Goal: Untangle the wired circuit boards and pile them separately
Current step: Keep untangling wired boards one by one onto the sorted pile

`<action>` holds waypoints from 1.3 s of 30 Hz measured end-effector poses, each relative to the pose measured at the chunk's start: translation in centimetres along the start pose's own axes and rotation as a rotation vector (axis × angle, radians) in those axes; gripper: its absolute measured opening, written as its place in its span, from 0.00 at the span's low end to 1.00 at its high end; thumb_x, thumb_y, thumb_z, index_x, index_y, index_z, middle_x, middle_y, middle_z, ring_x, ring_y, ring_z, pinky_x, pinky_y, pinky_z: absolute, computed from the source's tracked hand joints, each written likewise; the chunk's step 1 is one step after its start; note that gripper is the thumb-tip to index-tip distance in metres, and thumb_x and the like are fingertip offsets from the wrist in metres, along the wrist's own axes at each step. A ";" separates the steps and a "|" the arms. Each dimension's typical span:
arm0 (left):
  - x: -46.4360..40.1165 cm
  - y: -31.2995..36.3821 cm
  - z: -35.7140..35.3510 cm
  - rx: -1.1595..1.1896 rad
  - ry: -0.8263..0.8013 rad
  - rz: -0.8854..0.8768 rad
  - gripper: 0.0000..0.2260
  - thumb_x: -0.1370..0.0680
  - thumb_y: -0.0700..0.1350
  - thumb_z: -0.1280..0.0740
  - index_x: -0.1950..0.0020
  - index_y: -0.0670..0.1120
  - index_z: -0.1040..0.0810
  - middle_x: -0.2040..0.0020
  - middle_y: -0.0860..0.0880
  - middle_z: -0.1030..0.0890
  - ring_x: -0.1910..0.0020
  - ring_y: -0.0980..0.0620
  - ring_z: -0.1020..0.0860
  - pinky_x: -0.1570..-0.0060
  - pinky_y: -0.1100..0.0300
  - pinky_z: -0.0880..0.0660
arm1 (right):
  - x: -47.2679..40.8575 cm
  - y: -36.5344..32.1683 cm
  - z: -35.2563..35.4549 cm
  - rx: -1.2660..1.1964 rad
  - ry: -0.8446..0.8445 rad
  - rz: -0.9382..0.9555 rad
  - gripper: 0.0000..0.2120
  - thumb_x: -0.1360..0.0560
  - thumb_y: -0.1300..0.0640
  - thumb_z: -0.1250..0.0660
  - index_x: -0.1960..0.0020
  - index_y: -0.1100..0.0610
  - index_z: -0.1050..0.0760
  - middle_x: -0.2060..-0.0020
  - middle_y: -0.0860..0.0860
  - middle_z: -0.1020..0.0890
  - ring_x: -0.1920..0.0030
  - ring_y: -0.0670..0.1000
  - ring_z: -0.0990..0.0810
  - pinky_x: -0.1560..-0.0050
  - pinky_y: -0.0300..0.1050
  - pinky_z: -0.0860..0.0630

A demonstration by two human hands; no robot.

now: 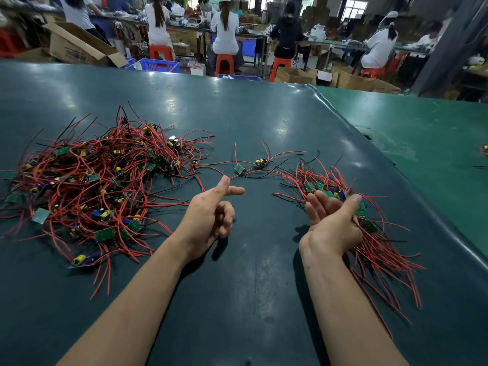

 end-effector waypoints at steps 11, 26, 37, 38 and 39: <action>0.2 0.5 0.3 -0.075 0.145 -0.210 0.14 0.21 0.52 0.36 0.54 0.42 0.19 0.78 0.48 0.32 0.82 0.53 0.37 0.79 0.65 0.40 | 0.9 -0.3 -0.4 0.089 -0.084 0.057 0.10 0.18 0.55 0.41 0.51 0.58 0.24 0.63 0.53 0.17 0.74 0.50 0.20 0.78 0.39 0.28; 1.6 3.0 7.1 -1.499 1.069 -0.013 0.17 0.22 0.47 0.37 0.36 0.42 0.26 0.37 0.38 0.24 0.35 0.37 0.33 0.37 0.43 0.39 | 1.4 2.1 -1.1 0.443 -0.428 0.100 0.13 0.18 0.57 0.39 0.60 0.57 0.23 0.78 0.49 0.25 0.79 0.46 0.31 0.79 0.36 0.36; 2.8 4.3 5.4 -1.235 1.144 -0.814 0.10 0.21 0.41 0.34 0.42 0.46 0.17 0.52 0.45 0.15 0.53 0.41 0.22 0.50 0.50 0.33 | 1.4 2.1 -1.3 0.501 -0.482 0.107 0.13 0.19 0.58 0.39 0.59 0.58 0.22 0.77 0.48 0.24 0.77 0.44 0.28 0.77 0.36 0.33; 2.9 4.4 4.8 -1.239 1.105 -0.963 0.08 0.20 0.41 0.33 0.44 0.46 0.16 0.54 0.47 0.15 0.55 0.42 0.22 0.51 0.51 0.33 | 1.5 2.1 -1.5 0.519 -0.518 0.113 0.12 0.19 0.58 0.38 0.59 0.58 0.22 0.76 0.49 0.24 0.76 0.44 0.28 0.77 0.36 0.33; 3.1 4.3 4.1 -1.250 1.050 -1.099 0.07 0.20 0.40 0.32 0.45 0.46 0.16 0.56 0.49 0.15 0.57 0.44 0.23 0.53 0.52 0.33 | 1.8 2.1 -1.6 0.543 -0.575 0.119 0.12 0.19 0.59 0.38 0.58 0.58 0.22 0.75 0.50 0.24 0.76 0.45 0.28 0.77 0.36 0.33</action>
Point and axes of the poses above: each hand's wrist, its own x-axis away from the middle knuckle, its own z-axis out of the back of the hand, y = z × x, the point moved 3 cm from there along -x, towards the middle knuckle
